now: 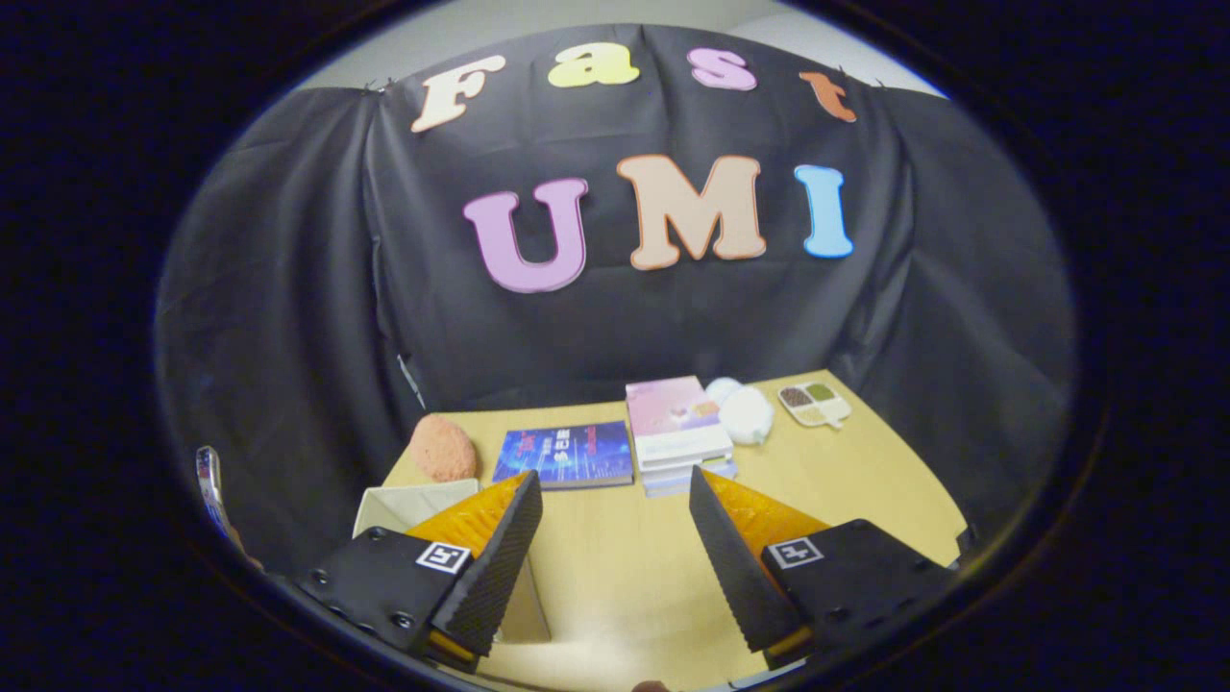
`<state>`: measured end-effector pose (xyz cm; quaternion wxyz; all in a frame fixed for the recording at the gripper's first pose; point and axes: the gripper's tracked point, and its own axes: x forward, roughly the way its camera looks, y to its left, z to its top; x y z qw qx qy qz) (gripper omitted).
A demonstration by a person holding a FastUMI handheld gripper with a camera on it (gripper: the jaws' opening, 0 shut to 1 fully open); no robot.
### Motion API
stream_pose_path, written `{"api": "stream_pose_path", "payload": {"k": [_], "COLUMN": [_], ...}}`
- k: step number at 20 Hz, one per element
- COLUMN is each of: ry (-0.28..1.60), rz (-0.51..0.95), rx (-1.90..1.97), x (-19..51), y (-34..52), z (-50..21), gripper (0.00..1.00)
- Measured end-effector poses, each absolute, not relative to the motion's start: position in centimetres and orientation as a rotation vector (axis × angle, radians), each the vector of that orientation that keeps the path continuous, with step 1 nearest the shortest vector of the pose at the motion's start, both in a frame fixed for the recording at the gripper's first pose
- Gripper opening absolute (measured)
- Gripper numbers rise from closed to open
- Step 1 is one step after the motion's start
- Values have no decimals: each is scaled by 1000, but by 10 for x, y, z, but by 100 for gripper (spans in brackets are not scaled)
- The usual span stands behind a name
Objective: Open the storage box then place both shoes into the box .Put the left shoe in first, then the right shoe, with the right side of both shoes facing outward in a uniform manner.
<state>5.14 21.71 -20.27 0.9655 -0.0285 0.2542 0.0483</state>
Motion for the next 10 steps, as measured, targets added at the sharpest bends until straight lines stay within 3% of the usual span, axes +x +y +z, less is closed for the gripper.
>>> {"api": "stream_pose_path", "payload": {"k": [10], "ry": [210], "rz": [159], "rx": [-72], "x": [62], "y": [212], "z": [-79], "gripper": [97]}}
